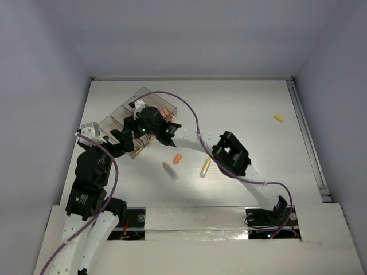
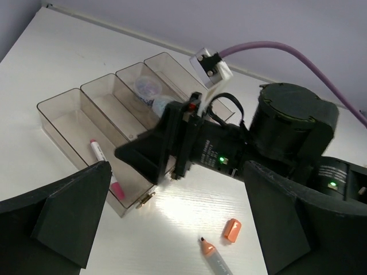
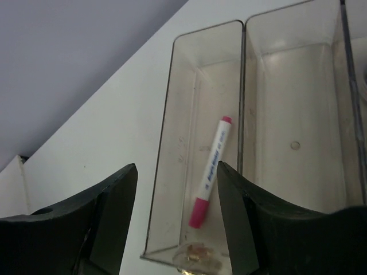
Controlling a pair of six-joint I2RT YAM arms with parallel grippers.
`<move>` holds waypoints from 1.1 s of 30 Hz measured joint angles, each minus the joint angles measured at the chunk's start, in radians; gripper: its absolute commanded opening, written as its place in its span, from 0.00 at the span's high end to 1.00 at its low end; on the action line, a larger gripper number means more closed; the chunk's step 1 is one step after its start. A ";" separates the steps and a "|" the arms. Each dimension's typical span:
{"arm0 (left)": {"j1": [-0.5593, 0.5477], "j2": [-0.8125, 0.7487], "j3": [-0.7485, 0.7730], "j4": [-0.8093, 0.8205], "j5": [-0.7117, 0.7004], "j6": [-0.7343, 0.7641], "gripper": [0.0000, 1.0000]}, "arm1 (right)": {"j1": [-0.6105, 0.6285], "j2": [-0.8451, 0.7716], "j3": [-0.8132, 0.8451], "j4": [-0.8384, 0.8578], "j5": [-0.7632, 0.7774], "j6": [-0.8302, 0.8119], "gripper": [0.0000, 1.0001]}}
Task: Sort the stationery into containers
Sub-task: Place the pen in the storage box, then pick up the pen from the center of the board.
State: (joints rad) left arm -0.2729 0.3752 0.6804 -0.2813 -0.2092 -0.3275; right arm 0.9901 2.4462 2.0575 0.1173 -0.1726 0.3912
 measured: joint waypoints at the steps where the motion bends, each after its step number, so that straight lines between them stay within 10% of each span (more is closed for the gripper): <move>1: 0.000 0.000 0.000 0.000 0.001 0.000 0.01 | 0.000 -0.022 -0.037 0.010 0.010 -0.011 0.36; 11: 0.000 0.000 0.000 0.001 0.034 0.002 0.01 | -0.171 -0.474 -0.552 -0.014 -0.121 -0.257 0.34; 18: 0.000 0.000 0.000 0.002 0.050 0.004 0.01 | -0.386 -0.450 -0.409 -0.315 -0.194 -0.537 0.30; 33: 0.000 0.000 0.000 0.008 0.071 0.008 0.01 | -0.395 -0.191 -0.211 -0.657 -0.214 -0.742 0.25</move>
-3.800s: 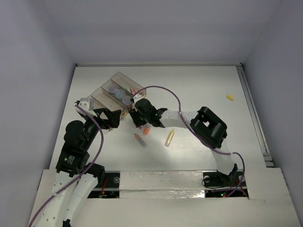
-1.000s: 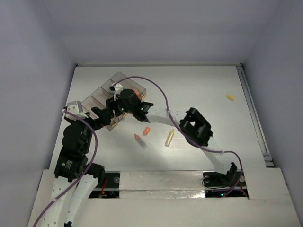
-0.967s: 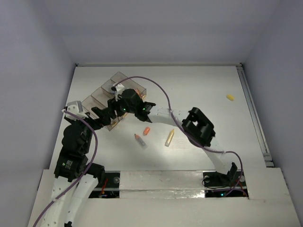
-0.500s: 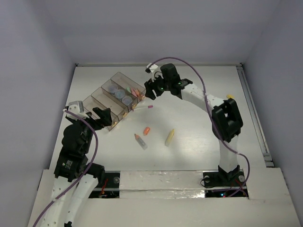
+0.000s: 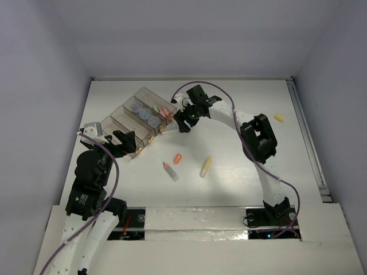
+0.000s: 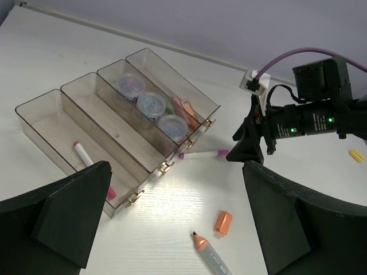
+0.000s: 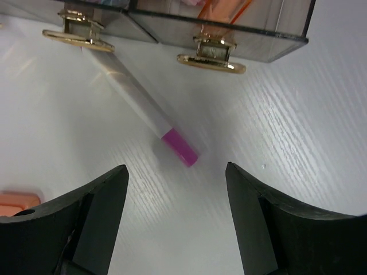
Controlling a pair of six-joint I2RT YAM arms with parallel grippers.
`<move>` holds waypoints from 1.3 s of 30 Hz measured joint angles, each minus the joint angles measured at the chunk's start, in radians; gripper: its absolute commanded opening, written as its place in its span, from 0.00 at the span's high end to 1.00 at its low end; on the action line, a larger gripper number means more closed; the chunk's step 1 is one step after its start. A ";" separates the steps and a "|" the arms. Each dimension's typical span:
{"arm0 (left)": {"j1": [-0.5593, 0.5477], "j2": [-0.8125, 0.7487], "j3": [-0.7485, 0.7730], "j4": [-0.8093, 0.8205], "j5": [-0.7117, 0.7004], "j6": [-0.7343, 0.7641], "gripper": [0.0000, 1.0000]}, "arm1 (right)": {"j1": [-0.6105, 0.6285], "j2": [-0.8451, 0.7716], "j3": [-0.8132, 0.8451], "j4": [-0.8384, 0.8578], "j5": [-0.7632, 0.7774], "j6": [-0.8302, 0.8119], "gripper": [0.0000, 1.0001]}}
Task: Sort the stationery into containers
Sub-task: Pick up the pen from the center of the board.
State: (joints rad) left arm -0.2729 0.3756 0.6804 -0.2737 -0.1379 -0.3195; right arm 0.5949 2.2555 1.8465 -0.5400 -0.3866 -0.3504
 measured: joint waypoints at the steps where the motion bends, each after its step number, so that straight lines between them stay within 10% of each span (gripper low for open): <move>1: 0.000 0.000 0.000 0.000 0.002 0.000 0.01 | 0.000 0.006 0.013 -0.001 -0.002 -0.001 0.25; 11: 0.000 0.002 0.000 0.001 0.009 0.003 0.01 | 0.025 0.125 0.138 -0.029 0.003 -0.034 0.31; 27: 0.000 0.002 0.000 0.002 0.026 0.004 0.01 | 0.156 0.003 -0.066 0.052 0.294 -0.026 0.99; 39: 0.000 0.002 0.000 0.007 0.031 0.004 0.01 | 0.152 -0.269 -0.414 0.116 0.460 0.076 1.00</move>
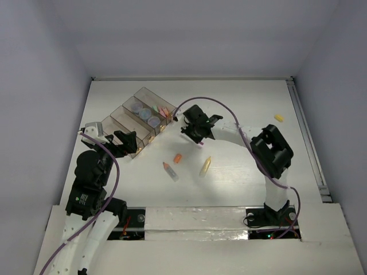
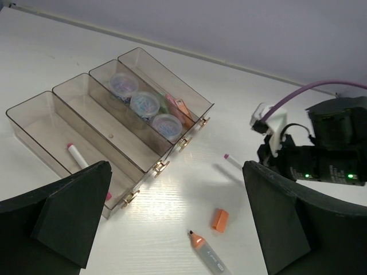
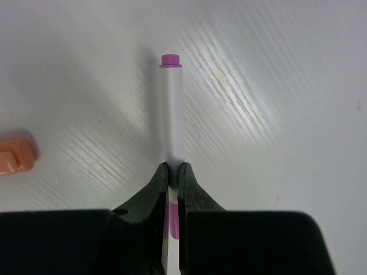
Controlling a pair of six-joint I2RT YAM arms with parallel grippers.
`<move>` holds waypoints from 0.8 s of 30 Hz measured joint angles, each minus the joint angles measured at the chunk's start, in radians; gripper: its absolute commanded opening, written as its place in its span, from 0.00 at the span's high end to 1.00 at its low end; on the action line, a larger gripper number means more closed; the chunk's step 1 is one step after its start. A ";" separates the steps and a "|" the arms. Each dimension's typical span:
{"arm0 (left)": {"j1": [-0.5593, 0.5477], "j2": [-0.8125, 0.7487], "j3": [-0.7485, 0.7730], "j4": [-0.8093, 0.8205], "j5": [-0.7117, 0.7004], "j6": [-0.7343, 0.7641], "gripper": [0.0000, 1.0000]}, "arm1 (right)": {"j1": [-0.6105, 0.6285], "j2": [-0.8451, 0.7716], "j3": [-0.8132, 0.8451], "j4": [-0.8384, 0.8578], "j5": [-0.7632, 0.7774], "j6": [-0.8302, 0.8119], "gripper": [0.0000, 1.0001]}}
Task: Sort the stationery into containers
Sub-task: Pick up the pen from the center of the board, then place the pen in the storage box.
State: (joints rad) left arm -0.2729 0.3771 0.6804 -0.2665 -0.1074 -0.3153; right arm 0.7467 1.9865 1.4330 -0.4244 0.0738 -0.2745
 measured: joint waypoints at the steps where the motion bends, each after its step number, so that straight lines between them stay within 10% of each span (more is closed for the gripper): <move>1: 0.000 0.000 0.000 0.000 0.000 0.000 0.01 | 0.000 -0.026 -0.016 0.006 0.010 0.008 1.00; 10: 0.000 -0.001 0.000 0.000 0.002 0.000 0.01 | -0.001 -0.185 -0.053 0.270 -0.280 0.220 1.00; 24: 0.013 -0.010 0.000 0.001 0.003 0.000 0.01 | 0.116 0.274 0.367 0.658 -0.565 0.713 1.00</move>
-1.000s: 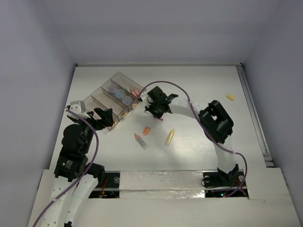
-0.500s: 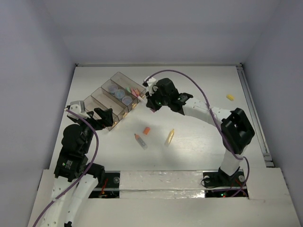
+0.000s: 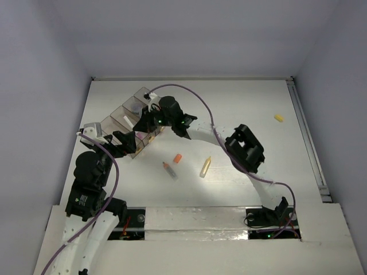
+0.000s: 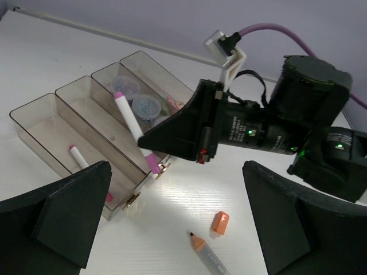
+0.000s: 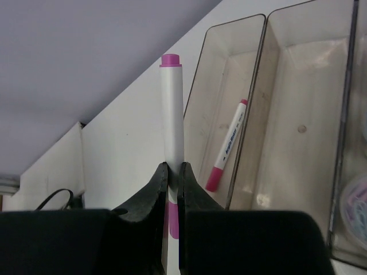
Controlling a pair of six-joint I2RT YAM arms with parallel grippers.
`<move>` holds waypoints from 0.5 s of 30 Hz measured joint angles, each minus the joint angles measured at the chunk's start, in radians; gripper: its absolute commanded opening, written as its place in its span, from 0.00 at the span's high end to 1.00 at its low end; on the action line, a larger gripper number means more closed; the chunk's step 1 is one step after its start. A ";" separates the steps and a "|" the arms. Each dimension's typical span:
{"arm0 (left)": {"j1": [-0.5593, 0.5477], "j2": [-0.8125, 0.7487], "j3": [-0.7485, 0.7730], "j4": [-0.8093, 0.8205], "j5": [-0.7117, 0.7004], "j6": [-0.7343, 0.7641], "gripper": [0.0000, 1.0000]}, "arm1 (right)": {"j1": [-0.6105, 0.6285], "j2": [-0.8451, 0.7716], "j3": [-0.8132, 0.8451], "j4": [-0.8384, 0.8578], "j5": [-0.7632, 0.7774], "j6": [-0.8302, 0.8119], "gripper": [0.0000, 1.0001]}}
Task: Sort the stationery into containers
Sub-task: Place the pen in the storage box.
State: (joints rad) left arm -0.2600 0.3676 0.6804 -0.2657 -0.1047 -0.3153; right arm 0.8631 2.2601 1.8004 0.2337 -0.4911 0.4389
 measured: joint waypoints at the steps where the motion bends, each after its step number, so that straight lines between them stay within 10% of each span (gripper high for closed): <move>1: 0.000 -0.001 0.000 0.000 0.000 0.000 0.01 | 0.006 0.021 0.019 0.001 0.006 0.011 1.00; 11: 0.000 -0.003 0.000 0.000 0.000 0.000 0.01 | 0.034 0.143 0.132 -0.004 0.044 0.066 0.98; 15: 0.000 -0.003 0.000 0.000 0.000 0.000 0.01 | 0.040 0.155 0.158 -0.013 0.053 0.073 0.80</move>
State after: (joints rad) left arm -0.2600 0.3641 0.6804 -0.2653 -0.1047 -0.3153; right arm 0.9035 2.4149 1.9583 0.2211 -0.4385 0.5121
